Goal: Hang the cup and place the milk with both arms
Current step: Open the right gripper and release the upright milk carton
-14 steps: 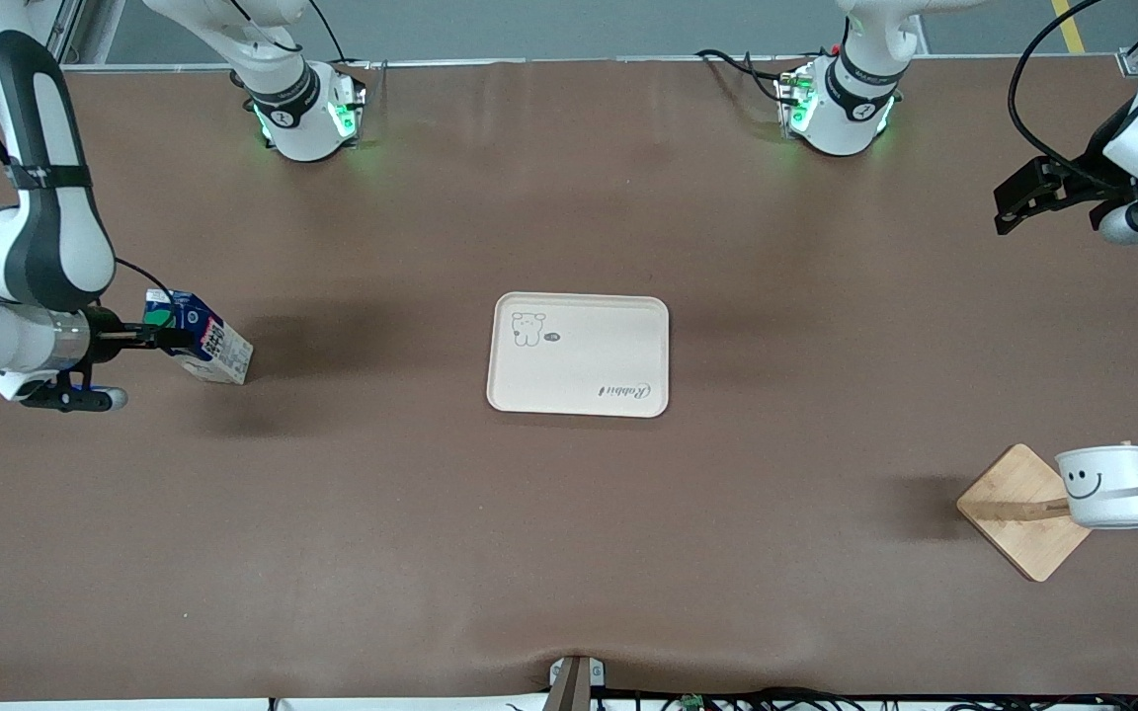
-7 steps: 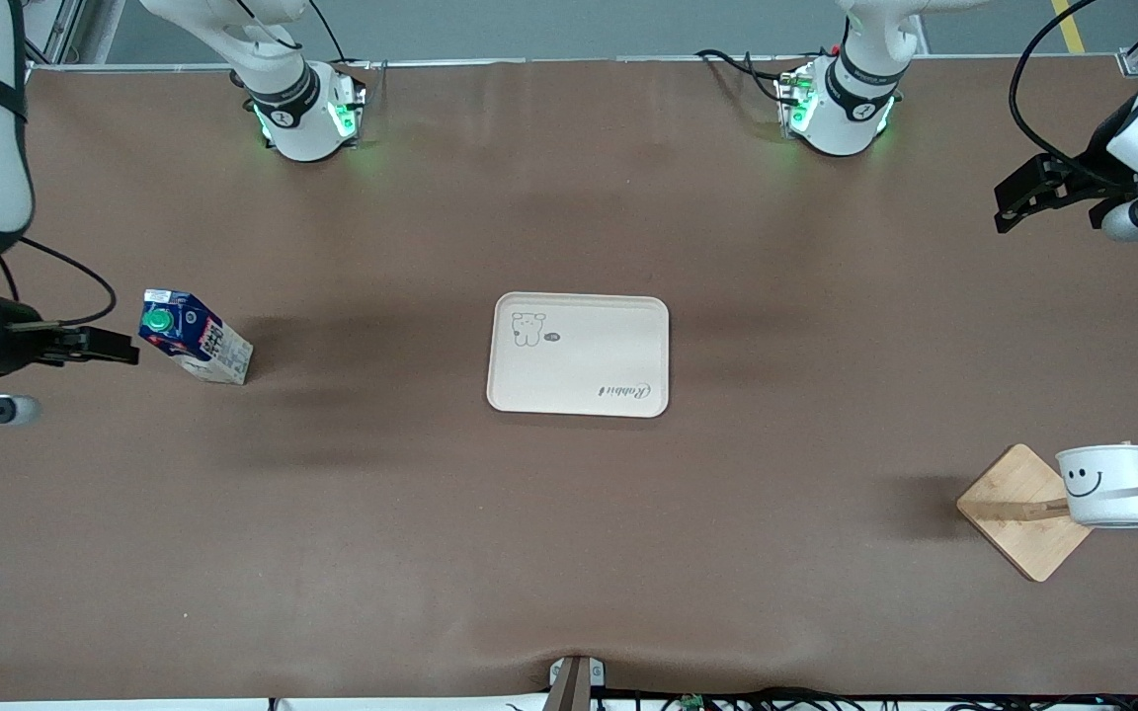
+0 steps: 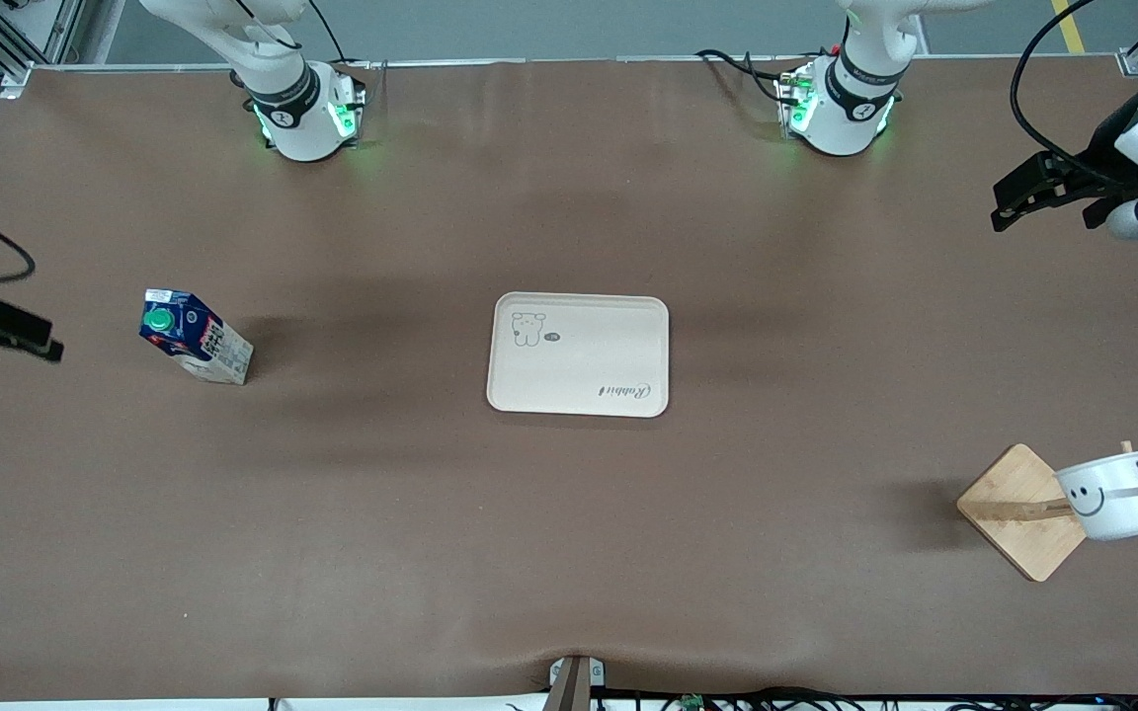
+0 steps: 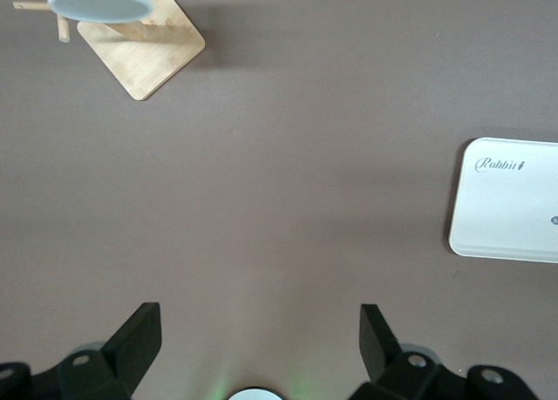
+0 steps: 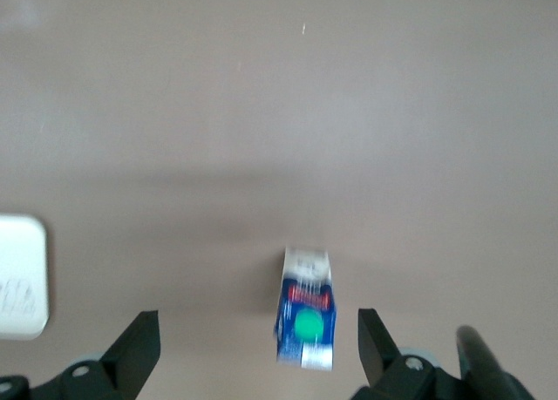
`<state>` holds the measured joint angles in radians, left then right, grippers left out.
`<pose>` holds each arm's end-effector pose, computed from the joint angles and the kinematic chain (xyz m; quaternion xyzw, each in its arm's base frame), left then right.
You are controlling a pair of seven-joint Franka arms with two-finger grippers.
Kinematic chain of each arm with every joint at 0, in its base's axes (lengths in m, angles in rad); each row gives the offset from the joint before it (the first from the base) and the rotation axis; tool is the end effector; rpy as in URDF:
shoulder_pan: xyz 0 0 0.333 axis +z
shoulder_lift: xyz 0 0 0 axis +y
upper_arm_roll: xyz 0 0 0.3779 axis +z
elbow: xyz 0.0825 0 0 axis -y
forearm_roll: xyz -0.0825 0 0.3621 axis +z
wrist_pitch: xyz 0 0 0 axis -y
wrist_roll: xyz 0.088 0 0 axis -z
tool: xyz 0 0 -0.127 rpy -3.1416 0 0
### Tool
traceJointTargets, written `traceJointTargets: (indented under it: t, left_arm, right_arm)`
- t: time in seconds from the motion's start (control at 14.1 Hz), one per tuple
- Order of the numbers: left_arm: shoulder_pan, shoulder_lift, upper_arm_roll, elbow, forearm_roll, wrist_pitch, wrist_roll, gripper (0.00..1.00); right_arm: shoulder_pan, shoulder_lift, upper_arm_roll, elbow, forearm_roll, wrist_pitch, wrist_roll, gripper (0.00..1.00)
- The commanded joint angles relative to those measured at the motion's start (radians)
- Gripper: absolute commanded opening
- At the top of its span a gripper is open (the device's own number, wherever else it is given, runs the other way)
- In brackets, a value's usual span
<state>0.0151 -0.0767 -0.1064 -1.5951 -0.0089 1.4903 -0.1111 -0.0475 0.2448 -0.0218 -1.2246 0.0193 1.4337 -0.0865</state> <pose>0.4927 -0.0490 0.6878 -0.9998 -0.0098 0.0142 0.0011 0.6058 -0.0372 0.6683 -0.9998 -0.0100 0.0172 0.0083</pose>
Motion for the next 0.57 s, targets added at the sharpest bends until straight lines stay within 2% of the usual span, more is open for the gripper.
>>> traceJointTargets:
  t: [0.0, 0.14, 0.28, 0.36, 0.5]
  left_arm:
    - [-0.003, -0.025, 0.004, -0.011, -0.017, -0.005, 0.017, 1.0]
    - [-0.003, -0.025, -0.001, -0.008, -0.016, -0.018, 0.017, 1.0]
    - [-0.006, -0.026, -0.003, -0.006, -0.013, -0.018, 0.017, 1.0]
    - [-0.009, -0.029, -0.003, -0.008, -0.005, -0.016, 0.017, 1.0]
    - [-0.009, -0.031, -0.007, -0.013, -0.005, -0.01, 0.017, 1.0]
  right_arm:
    - [0.023, -0.135, 0.008, -0.056, -0.01, -0.16, 0.005, 1.0]
    - [0.09, -0.233, 0.011, -0.171, -0.07, -0.185, 0.031, 1.0]
    - [0.089, -0.361, 0.01, -0.358, -0.073, -0.078, 0.031, 1.0]
    - [0.068, -0.383, -0.001, -0.403, -0.068, -0.056, 0.03, 1.0]
    - [-0.003, -0.352, -0.032, -0.353, -0.003, -0.058, -0.069, 1.0]
